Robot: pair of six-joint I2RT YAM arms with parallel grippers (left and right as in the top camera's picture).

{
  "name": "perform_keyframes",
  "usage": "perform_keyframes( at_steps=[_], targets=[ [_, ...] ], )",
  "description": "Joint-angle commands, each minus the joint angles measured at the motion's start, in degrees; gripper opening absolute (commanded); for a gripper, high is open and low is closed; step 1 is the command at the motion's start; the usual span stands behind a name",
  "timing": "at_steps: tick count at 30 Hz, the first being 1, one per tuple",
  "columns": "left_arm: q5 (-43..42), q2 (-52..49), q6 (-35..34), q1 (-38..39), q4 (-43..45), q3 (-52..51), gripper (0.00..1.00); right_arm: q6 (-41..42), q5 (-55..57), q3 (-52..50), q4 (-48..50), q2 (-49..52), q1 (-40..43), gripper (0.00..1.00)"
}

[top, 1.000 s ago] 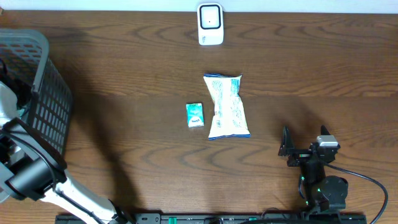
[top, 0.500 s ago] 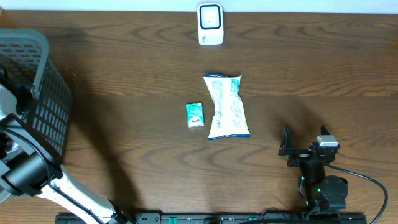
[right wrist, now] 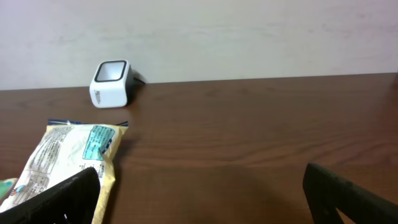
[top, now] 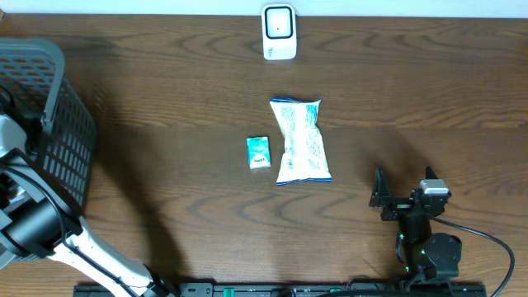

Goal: Scan the item barcode
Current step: 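Reach into the basket and grasp the green wet-wipe pack with left gripper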

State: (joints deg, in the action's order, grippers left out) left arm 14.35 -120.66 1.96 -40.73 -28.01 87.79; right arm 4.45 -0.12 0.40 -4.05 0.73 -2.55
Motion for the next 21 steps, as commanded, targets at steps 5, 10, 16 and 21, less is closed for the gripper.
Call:
perform_keyframes(
  at_steps=[5,10,16,21],
  targets=[
    [0.92,-3.65,0.98,-0.24,-1.11,-0.35,0.48,-0.68,-0.04,-0.09,-0.24,-0.17,-0.55,0.99],
    [0.92,-3.61,0.98,-0.11,-2.38,-0.33,0.28,-0.68,-0.04,-0.09,-0.24,-0.17,-0.55,0.99],
    [0.92,-1.33,0.79,0.72,-3.43,-0.28,0.08,-0.68,-0.07,-0.09,-0.24,-0.17,-0.55,0.99],
    [-0.39,7.02,0.74,2.29,-4.02,-0.24,0.08,-0.68,-0.07,-0.09,-0.24,-0.17,-0.55,0.99]
  ],
)
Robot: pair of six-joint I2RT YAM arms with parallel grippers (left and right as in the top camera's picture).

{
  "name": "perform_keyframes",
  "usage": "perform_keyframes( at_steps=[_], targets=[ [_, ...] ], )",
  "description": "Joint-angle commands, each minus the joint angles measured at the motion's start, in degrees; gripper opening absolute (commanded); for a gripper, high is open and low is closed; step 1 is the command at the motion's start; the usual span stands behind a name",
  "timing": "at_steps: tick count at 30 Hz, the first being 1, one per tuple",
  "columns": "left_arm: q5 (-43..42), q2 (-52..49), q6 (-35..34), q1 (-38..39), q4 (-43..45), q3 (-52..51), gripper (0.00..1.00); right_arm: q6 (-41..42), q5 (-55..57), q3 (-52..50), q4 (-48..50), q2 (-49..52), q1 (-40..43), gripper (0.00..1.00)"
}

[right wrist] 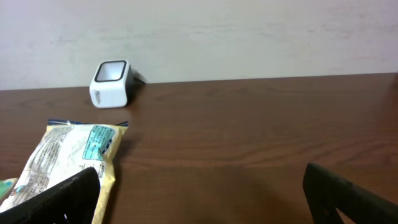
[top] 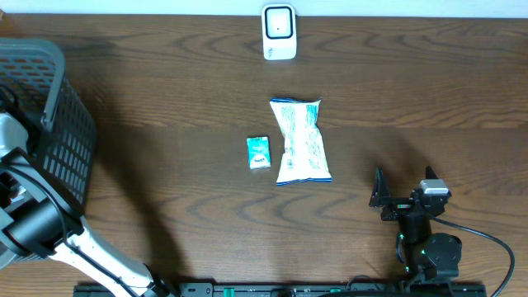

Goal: Scan the item barcode
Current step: 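Reach into the basket and grasp the green wet-wipe pack with left gripper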

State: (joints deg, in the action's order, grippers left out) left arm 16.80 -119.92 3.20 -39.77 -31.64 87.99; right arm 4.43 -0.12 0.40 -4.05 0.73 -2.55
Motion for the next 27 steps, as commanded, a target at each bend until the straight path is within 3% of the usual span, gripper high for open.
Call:
perform_keyframes(
  at_steps=[1,7,10,14,15,18,19,21,23,25,27],
  targets=[
    [-3.61,8.24,-0.96,1.4,-0.33,-0.44,0.07,-0.66,-0.07,-0.09,-0.24,-0.17,-0.55,0.99],
    [-5.86,23.34,-5.03,1.4,-0.02,-0.44,0.07,-0.66,-0.07,-0.09,-0.24,-0.17,-0.55,0.99],
    [-6.25,31.65,-11.17,1.51,-0.87,-0.44,0.07,-0.68,-0.07,-0.09,-0.24,-0.17,-0.55,0.99],
    [-7.1,38.6,-11.43,1.42,-0.63,-0.44,0.07,-0.66,-0.07,-0.09,-0.24,-0.17,-0.55,0.99],
    [-7.1,39.08,-11.45,1.16,-0.83,-0.44,0.31,-0.66,-0.07,-0.09,-0.24,-0.17,-0.55,0.99],
    [-7.19,37.51,-11.72,1.18,-2.01,-0.83,0.61,-0.66,-0.07,-0.09,-0.24,-0.17,-0.55,0.99],
    [-7.21,36.3,-13.4,1.18,-2.45,-1.27,0.77,-0.66,-0.07,-0.09,-0.24,-0.17,-0.55,0.99],
    [-7.37,33.62,-19.28,1.16,-4.5,-1.7,0.86,-0.66,-0.07,-0.09,-0.24,-0.17,-0.55,0.99],
    [-7.37,30.45,-23.45,1.16,-7.06,-1.7,0.88,-0.66,-0.07,-0.09,-0.24,-0.17,-0.55,0.99],
    [-7.37,26.58,-25.0,1.16,-8.85,-1.7,0.98,-0.66,-0.07,-0.09,-0.24,-0.17,-0.55,0.99],
    [-7.37,23.5,-24.98,1.18,-9.44,-1.7,0.98,-0.66,-0.07,-0.09,-0.24,-0.17,-0.55,0.99]
  ],
)
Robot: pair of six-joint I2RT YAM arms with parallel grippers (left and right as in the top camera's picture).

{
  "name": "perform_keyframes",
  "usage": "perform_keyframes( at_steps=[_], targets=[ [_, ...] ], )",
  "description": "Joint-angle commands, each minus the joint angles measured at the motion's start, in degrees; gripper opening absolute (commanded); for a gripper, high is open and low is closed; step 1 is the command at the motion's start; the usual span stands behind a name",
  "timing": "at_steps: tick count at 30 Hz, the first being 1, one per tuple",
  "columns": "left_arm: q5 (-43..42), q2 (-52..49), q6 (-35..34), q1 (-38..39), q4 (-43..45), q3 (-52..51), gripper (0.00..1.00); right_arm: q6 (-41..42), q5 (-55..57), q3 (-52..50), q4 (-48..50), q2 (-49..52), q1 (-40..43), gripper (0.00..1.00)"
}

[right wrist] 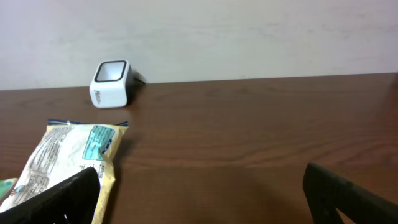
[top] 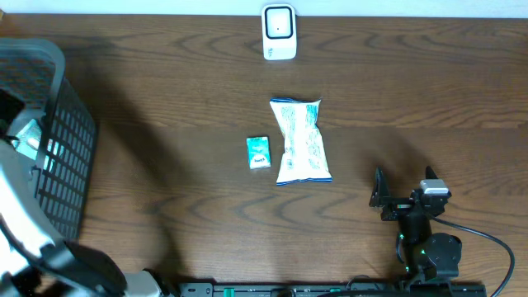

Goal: Scan the item barcode
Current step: 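Reach into the basket and grasp the green wet-wipe pack with left gripper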

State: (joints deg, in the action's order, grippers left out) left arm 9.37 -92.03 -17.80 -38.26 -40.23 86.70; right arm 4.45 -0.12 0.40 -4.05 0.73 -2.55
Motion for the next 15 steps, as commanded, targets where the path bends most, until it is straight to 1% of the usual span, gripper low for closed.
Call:
perform_keyframes(
  at_steps=[1,3,15],
  targets=[
    [0.07,-5.84,-3.98,-0.35,-0.98,-0.42,0.98,-0.68,-0.07,-0.09,-0.24,-0.17,-0.55,0.99],
    [0.04,-9.51,-4.0,-0.33,-1.29,-0.42,0.98,-0.68,-0.07,-0.09,-0.24,-0.17,-0.55,1.0],
    [-0.81,-21.75,-5.01,-0.94,-0.74,-0.42,0.98,-0.68,-0.07,-0.09,-0.24,-0.17,-0.55,0.99]
  ],
)
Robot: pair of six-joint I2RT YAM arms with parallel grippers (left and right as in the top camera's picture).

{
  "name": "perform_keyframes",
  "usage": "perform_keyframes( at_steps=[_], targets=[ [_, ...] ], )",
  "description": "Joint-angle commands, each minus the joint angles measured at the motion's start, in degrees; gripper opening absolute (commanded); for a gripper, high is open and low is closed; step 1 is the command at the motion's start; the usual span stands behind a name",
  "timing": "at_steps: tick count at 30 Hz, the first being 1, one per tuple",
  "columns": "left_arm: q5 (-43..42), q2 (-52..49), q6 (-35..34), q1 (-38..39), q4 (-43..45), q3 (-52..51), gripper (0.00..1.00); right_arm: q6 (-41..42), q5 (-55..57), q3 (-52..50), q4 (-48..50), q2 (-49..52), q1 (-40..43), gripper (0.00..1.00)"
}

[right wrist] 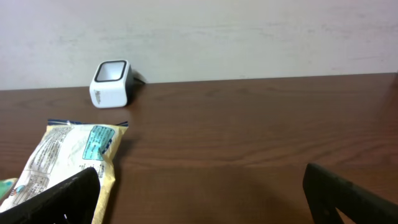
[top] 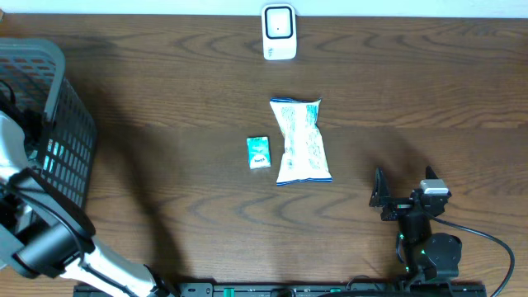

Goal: Scan the item barcode
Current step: 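Reach into the basket and grasp the green wet-wipe pack with left gripper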

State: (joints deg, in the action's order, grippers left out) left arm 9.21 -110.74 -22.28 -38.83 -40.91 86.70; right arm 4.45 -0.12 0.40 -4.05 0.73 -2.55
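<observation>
The white barcode scanner (top: 279, 31) stands at the table's far edge, also visible as the scanner (right wrist: 111, 84) in the right wrist view. A white and blue snack bag (top: 302, 142) lies mid-table with a small teal pack (top: 259, 153) just to its left. My right gripper (top: 402, 188) rests near the front right, open and empty, its gripper midpoint (right wrist: 202, 183) over bare wood; the bag (right wrist: 68, 162) lies beside its left finger. My left arm (top: 10, 144) reaches at the basket on the left; its fingers are hidden.
A dark grey mesh basket (top: 62, 124) fills the left edge, with something teal showing through its mesh. The brown wooden table (top: 165, 99) ends at a pale wall behind the scanner. A black cable runs from the right arm's base.
The left arm has shifted at the basket: its white link no longer fills the lower-left corner, and its black joint shows there again. The right gripper, bag, pack and scanner have not moved.
At the first two moments the left arm stood at the basket in much the same pose as now. Then its white link lay across the lower-left corner, and now it is back. The right gripper stayed open and still throughout.
</observation>
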Motion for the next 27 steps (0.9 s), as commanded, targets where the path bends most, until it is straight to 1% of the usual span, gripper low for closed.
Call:
perform_keyframes(
  at_steps=[1,7,13,15,17,18,27],
  targets=[
    [-0.92,-4.02,-0.55,-0.37,0.07,-0.42,0.98,-0.68,-0.07,-0.09,-0.24,-0.17,-0.55,0.99],
    [-1.31,-6.97,-0.55,-0.35,2.29,-0.42,0.98,-0.68,-0.07,-0.09,-0.24,-0.17,-0.55,0.99],
    [-1.31,-7.28,-0.55,-0.35,3.28,-0.42,0.99,-0.68,-0.07,-0.09,-0.24,-0.17,-0.55,0.99],
    [-1.31,-7.28,-0.55,-0.35,3.28,-0.42,0.91,-0.68,-0.07,-0.09,-0.24,-0.17,-0.55,1.0],
    [-1.31,-7.28,-0.55,-0.35,3.26,-0.42,0.69,-0.68,-0.07,-0.09,-0.24,-0.17,-0.55,0.99],
    [-1.29,-7.28,-0.55,-0.35,3.26,-0.42,0.63,-0.68,-0.07,-0.09,-0.24,-0.17,-0.55,0.99],
    [-1.29,-7.96,-0.55,-0.31,5.46,-1.73,0.63,-0.68,-0.04,-0.09,-0.24,-0.17,-0.55,0.99]
  ],
)
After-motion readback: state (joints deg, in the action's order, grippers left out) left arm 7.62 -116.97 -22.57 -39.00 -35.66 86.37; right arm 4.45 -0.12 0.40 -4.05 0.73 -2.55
